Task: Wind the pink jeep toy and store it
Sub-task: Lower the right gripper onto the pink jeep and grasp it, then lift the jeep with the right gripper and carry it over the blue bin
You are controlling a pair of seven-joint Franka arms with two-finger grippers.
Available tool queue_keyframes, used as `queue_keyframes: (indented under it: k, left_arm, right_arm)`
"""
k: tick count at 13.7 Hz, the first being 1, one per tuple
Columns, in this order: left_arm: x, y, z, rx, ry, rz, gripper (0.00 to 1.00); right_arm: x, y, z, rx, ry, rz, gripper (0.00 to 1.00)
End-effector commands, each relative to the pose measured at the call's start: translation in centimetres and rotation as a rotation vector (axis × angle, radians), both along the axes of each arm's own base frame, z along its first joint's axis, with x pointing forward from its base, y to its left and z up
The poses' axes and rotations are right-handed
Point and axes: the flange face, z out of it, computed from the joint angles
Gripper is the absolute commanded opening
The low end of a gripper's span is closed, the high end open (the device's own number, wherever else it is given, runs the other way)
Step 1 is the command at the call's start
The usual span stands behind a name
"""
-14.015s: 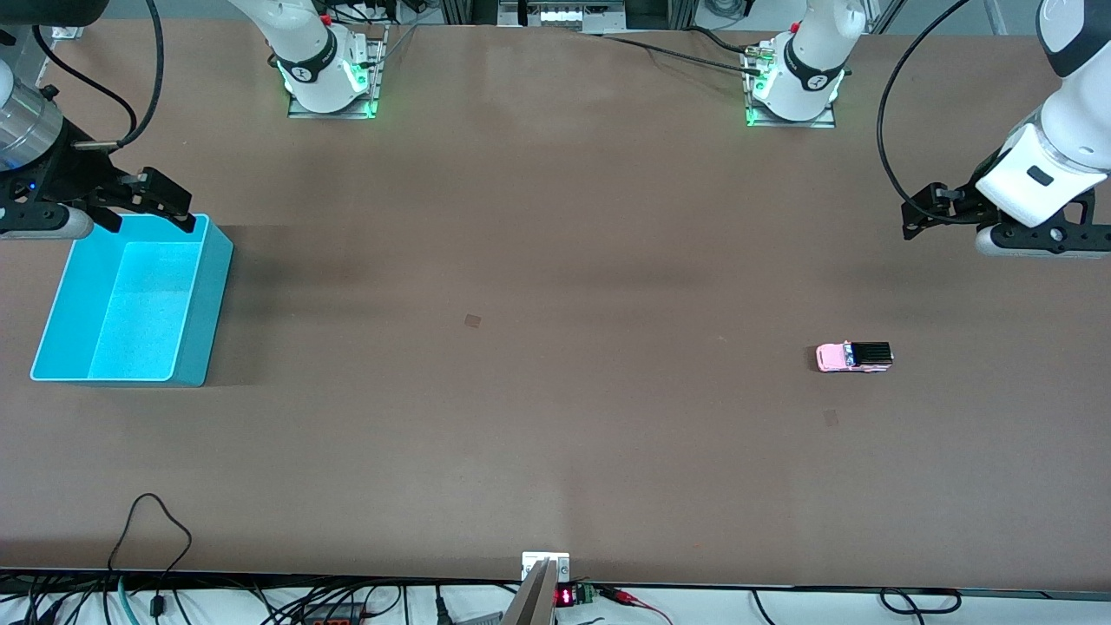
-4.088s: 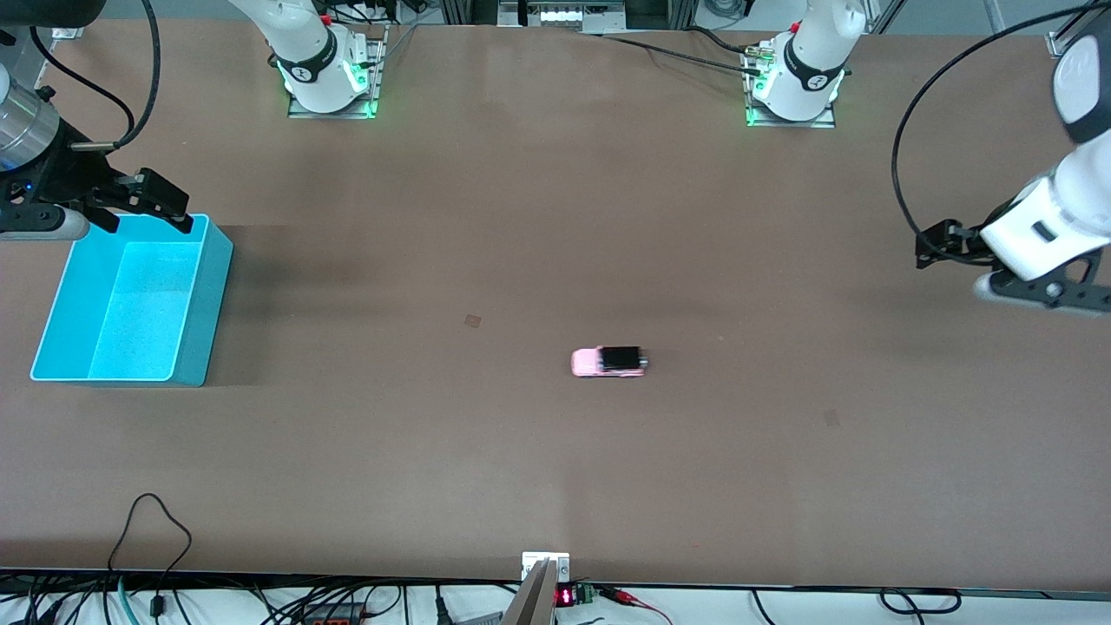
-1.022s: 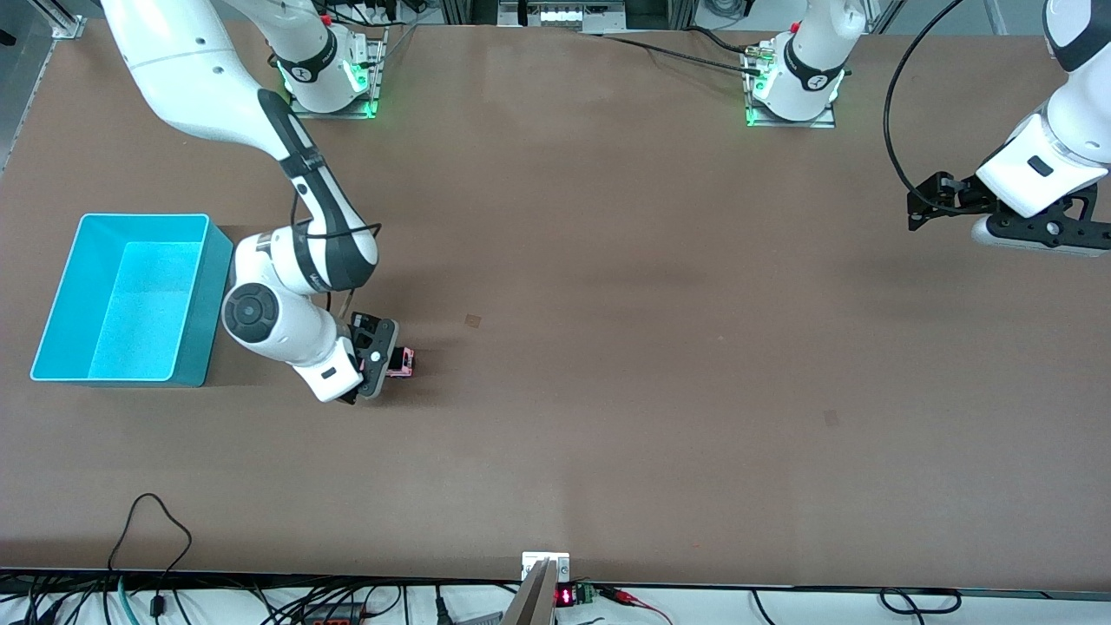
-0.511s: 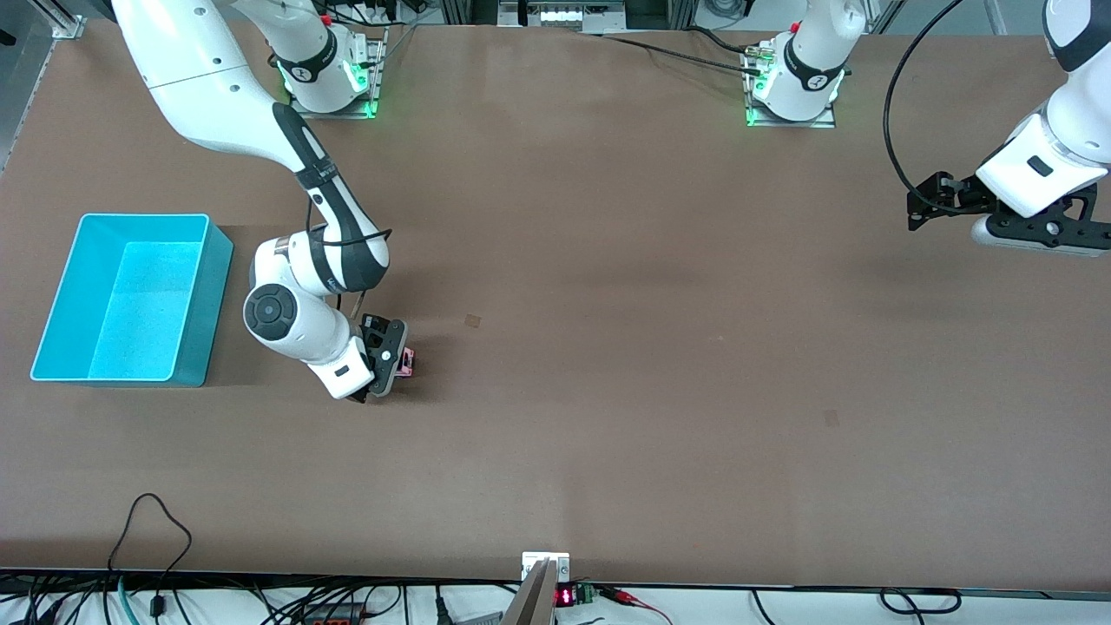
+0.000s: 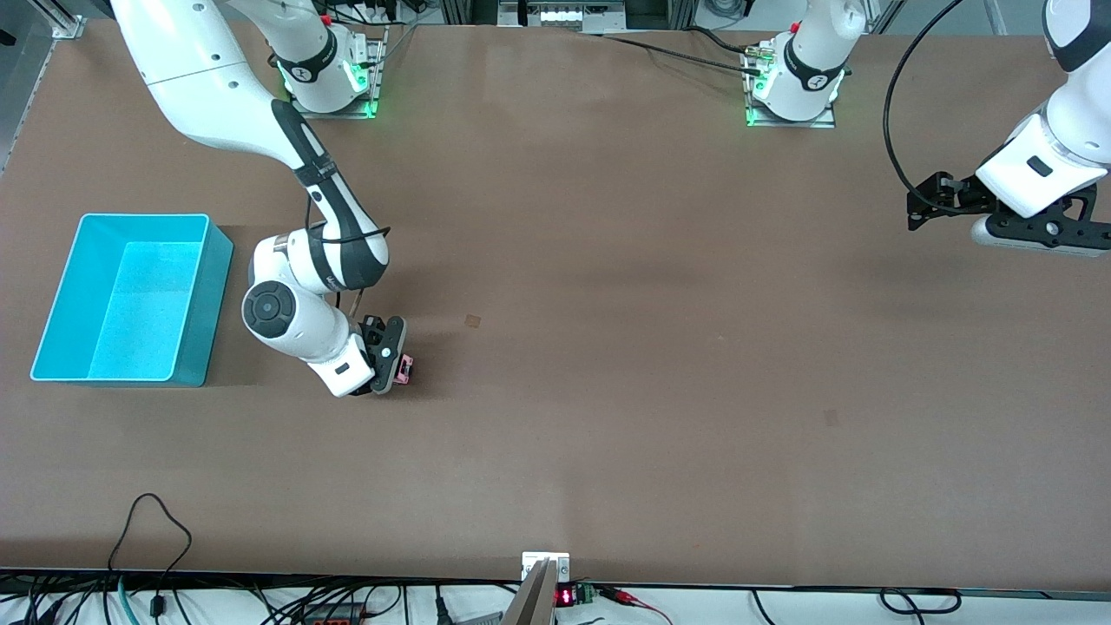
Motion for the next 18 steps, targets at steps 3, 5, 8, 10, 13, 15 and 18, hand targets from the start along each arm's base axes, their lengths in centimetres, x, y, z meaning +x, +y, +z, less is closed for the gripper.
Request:
queue_keyframes:
  k: [3, 5, 8, 10, 13, 15, 18]
  left_arm:
    - [0.3, -0.4, 0.5, -0.008, 0.007, 0.009, 1.00]
    - [0.3, -0.3, 0.5, -0.008, 0.007, 0.010, 1.00]
    - [0.3, -0.3, 0.5, -0.008, 0.009, 0.010, 1.00]
    - [0.3, -0.3, 0.5, -0.008, 0.009, 0.010, 1.00]
    - [0.3, -0.3, 0.5, -0.008, 0.009, 0.010, 1.00]
    - [0.3, -0.3, 0.5, -0.008, 0.009, 0.010, 1.00]
    - [0.3, -0.3, 0.5, -0.008, 0.009, 0.010, 1.00]
  right_arm:
    - [0.1, -2.0, 7.7, 0.002, -0.001, -0.146, 0.00]
    - [0.3, -4.5, 10.7, -0.017, -0.001, -0.298, 0.00]
    - [-0.1, -9.2, 13.9, -0.054, 0.042, -0.537, 0.00]
    - [-0.7, -12.5, 15.8, -0.088, 0.081, -0.708, 0.00]
    - [-1.6, -19.8, 17.3, -0.128, 0.102, -0.872, 0.00]
    - [-2.7, -24.1, 17.5, -0.145, 0.109, -0.988, 0.00]
    - [-4.3, -30.0, 16.9, -0.160, 0.085, -1.098, 0.00]
